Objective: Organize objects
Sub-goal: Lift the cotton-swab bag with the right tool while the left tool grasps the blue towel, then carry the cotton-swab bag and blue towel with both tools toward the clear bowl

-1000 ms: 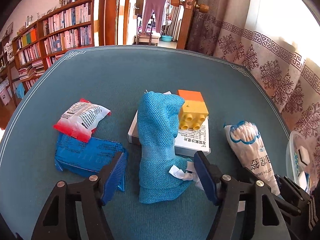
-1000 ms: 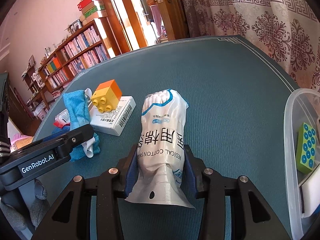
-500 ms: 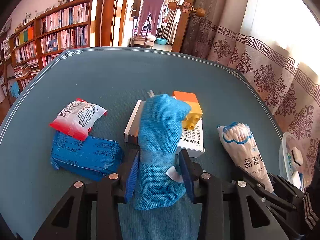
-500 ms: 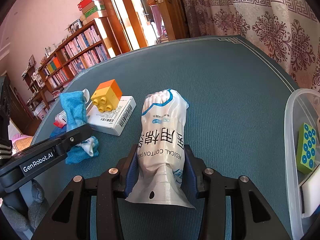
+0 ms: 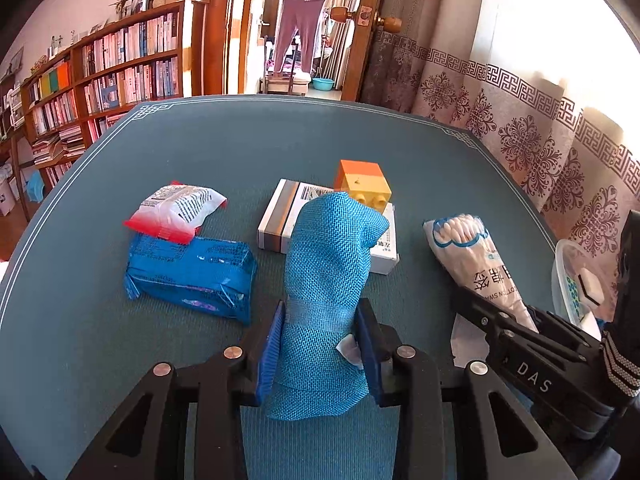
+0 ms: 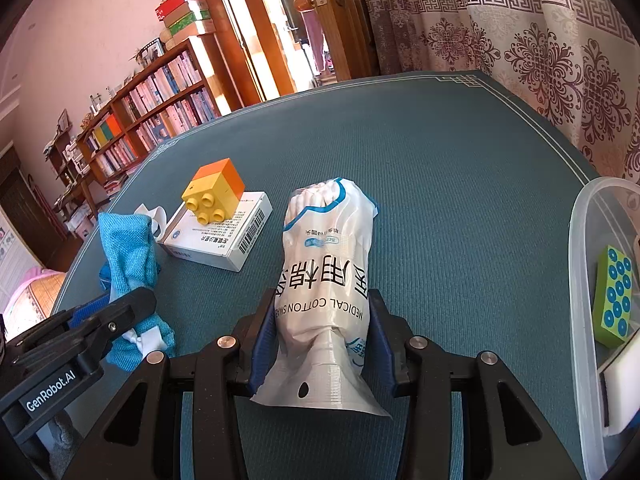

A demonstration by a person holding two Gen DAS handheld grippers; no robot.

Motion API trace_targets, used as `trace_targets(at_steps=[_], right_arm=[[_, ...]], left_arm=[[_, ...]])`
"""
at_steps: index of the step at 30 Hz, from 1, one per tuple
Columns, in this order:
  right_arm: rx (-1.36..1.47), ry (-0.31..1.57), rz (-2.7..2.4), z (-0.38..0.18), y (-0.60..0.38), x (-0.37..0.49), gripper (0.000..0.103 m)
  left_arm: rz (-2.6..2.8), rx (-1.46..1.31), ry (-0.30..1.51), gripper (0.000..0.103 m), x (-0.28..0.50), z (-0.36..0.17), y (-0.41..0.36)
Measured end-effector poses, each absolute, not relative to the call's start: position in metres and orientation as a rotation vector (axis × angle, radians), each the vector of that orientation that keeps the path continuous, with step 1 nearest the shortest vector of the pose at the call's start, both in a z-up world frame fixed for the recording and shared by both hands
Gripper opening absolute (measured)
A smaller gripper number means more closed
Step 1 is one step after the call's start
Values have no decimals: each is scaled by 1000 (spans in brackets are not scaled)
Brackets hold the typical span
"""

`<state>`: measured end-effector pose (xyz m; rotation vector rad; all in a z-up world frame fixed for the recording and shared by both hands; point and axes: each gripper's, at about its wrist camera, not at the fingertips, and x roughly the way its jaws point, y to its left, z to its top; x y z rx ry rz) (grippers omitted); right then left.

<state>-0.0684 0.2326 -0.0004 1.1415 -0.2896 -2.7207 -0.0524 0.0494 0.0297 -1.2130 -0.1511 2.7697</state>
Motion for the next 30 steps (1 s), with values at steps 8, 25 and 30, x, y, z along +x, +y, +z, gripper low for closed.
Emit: trace_targets(at_steps=[8, 25, 30], right_arm=[[1142, -290, -2721, 0, 233, -68, 45], [1140, -293, -2722, 0, 233, -68, 45], [1140, -291, -2723, 0, 232, -68, 45]], left_arm=[[2781, -1223, -139, 42, -50, 25, 49], [2771, -1172, -168, 40, -48, 21, 43], [2783, -1120, -158, 40, -42, 27, 44]])
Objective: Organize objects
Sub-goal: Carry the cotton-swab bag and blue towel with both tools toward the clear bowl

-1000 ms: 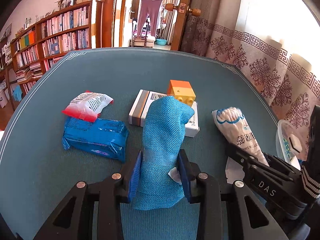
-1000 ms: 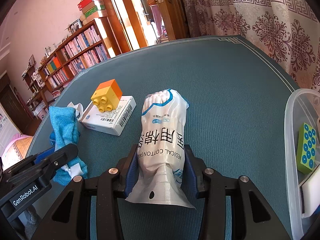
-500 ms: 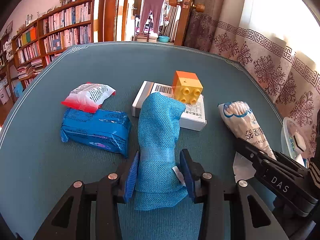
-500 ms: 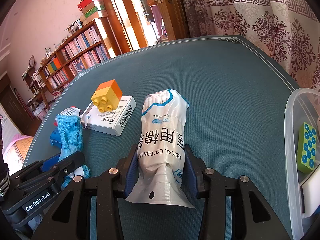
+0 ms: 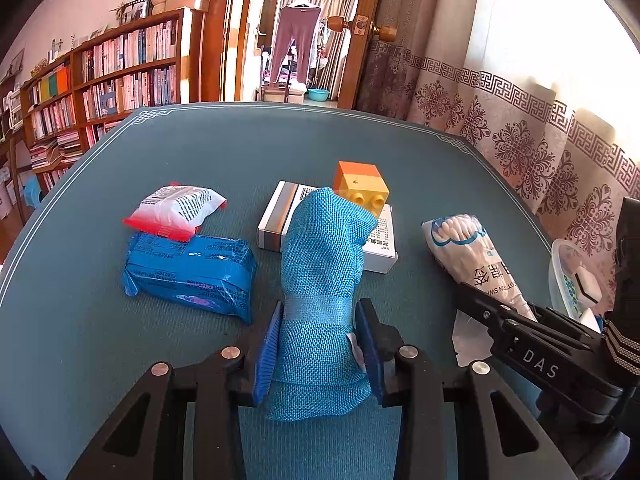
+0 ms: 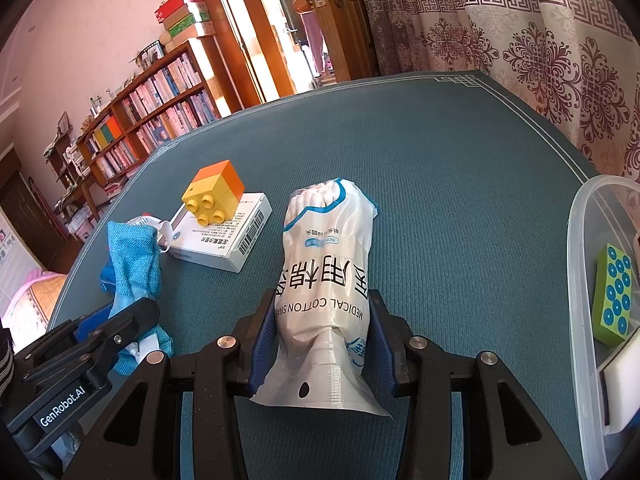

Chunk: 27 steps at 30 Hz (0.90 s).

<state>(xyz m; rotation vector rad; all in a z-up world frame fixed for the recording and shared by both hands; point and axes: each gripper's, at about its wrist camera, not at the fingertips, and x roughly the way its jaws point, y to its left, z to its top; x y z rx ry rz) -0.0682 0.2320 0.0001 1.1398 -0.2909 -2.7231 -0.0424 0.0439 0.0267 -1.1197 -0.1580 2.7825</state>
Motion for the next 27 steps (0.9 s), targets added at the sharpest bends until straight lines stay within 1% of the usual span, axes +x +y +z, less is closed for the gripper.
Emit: trace_targets(at_steps=[11, 21, 27], right_arm=[[1128, -284, -2731, 3, 232, -66, 43], [1083, -237, -2766, 19, 228, -46, 42], [1077, -260, -2766, 22, 233, -32, 42]], left_arm=[[2767, -1050, -131, 39, -33, 36, 49], [2765, -1029, -133, 39, -28, 39, 52], [2752, -1016, -119, 39, -24, 41, 57]])
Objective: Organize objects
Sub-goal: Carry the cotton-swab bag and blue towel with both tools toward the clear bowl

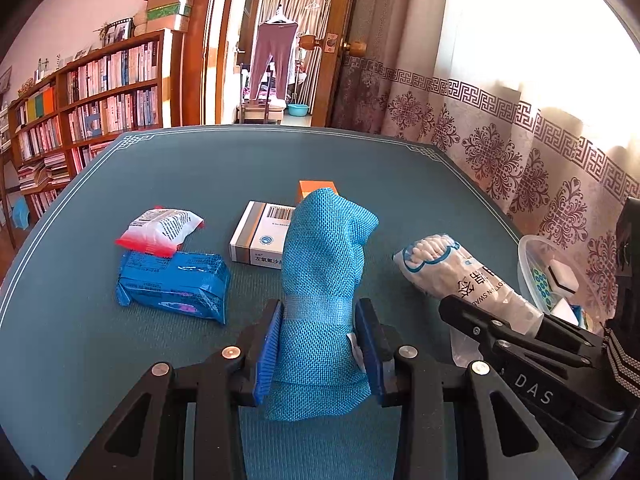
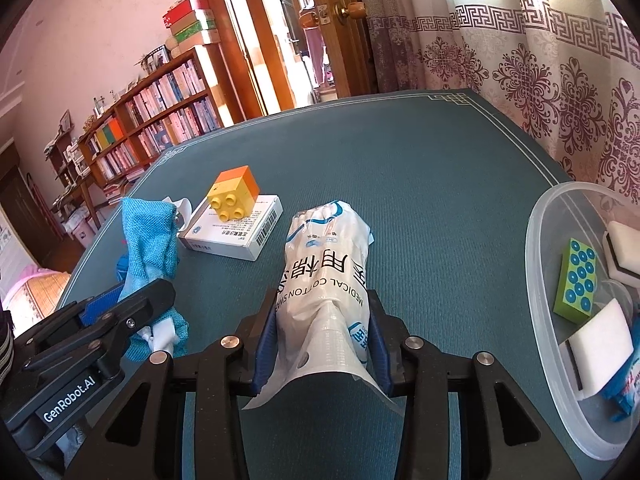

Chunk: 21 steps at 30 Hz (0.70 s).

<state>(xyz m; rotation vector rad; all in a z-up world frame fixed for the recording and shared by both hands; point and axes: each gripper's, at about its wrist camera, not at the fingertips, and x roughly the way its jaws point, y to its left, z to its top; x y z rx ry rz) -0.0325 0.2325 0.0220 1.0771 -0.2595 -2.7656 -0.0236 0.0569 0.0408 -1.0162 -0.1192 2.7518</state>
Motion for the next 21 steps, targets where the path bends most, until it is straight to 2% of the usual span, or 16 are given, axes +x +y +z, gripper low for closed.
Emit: trace_targets(at_steps=[21], right_arm=[[971, -404, -2942, 52, 296, 6, 41]], left_arm=[[2716, -1040, -124, 39, -22, 39, 65]])
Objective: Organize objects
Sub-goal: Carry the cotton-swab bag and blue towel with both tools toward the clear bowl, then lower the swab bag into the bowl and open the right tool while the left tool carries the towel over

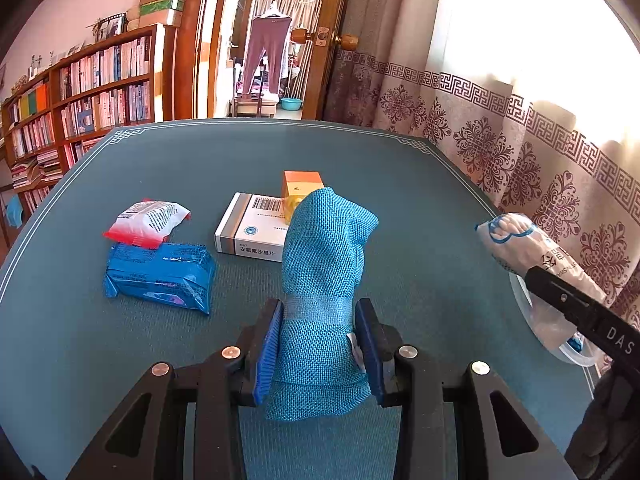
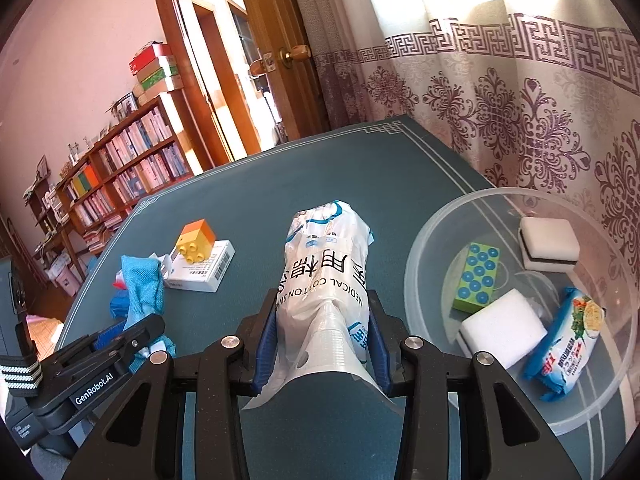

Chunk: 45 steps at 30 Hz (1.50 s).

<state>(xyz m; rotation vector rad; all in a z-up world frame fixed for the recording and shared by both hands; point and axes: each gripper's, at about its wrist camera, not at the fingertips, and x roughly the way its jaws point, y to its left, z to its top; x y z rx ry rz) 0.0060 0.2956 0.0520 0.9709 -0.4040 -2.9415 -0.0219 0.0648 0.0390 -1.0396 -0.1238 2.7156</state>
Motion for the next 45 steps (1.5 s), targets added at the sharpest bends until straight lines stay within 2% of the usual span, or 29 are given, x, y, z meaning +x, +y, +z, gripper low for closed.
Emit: trace_targets(at_steps=[18, 33, 38, 45], right_arm=[[928, -508, -3223, 65, 397, 49, 41], [1052, -418, -3418, 40, 444, 59, 43], [988, -421, -3437, 43, 443, 64, 45], [798, -283, -3520, 64, 426, 79, 49]], left_arm=[[2694, -1066, -83, 39, -19, 43, 79], [2629, -1069, -20, 39, -20, 53, 120], [2595, -1067, -5, 39, -22, 58, 137], [2524, -1065, 27, 39, -26, 64, 170]])
